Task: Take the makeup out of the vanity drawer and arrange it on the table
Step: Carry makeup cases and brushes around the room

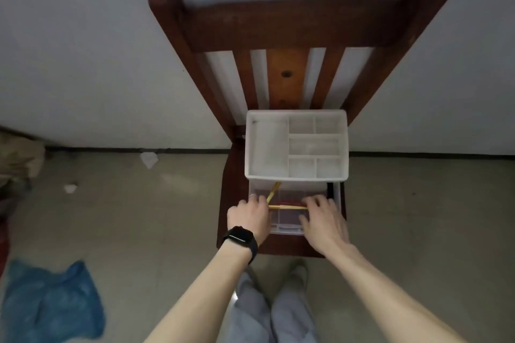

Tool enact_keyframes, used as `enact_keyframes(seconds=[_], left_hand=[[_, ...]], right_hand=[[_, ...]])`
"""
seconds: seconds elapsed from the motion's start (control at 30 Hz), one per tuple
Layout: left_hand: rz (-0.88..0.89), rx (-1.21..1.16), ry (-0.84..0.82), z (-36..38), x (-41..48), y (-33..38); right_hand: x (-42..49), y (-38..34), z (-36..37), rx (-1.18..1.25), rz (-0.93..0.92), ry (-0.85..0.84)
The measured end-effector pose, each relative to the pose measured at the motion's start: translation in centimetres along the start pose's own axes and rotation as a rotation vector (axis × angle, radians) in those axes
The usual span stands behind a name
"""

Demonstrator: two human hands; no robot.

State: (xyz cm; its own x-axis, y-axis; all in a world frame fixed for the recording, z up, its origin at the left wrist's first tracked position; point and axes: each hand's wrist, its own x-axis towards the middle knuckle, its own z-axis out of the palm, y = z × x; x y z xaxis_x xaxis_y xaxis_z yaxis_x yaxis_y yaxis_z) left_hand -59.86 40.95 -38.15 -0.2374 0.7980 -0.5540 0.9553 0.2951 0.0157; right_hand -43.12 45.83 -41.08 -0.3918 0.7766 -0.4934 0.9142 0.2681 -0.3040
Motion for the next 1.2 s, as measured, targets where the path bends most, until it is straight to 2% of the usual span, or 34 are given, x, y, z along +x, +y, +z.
enact_keyframes(seconds=[0.17, 0.3, 0.53, 0.77, 0.9, 1.07, 1.2], left_hand=[[0.036, 0.149, -0.001, 2.1, 1.9, 0.2], [0.066, 0.138, 0.013, 1.9, 2.4, -0.3], [0.075, -0.093, -0.023, 0.1, 2.0, -0.9], [-0.008, -0.318, -0.174, -2.6, -1.0, -3.4], [-0.024, -0.554, -0.227, -5.4, -4.5, -5.1], [-0.039, -0.792, -0.123, -9.4, -9.7, -6.8], [-0.024, -1.046, -0.026, -12.5, -14.1, -8.0]], right_hand=[[2.7, -0.5, 1.6, -0.108, -0.072, -0.038], [3.4, -1.5, 1.5, -0.259, -0.151, -0.050], [2.9, -1.8, 0.3, -0.425, -0.280, -0.036], [-0.5, -1.4, -3.3, -0.458, -0.213, -0.065], [-4.5, -1.2, -6.9, -0.249, -0.149, -0.054], [-10.4, -2.6, -12.0, 0.403, 0.032, -0.077], [-14.8, -5.2, -16.0, 0.786, 0.027, -0.059]])
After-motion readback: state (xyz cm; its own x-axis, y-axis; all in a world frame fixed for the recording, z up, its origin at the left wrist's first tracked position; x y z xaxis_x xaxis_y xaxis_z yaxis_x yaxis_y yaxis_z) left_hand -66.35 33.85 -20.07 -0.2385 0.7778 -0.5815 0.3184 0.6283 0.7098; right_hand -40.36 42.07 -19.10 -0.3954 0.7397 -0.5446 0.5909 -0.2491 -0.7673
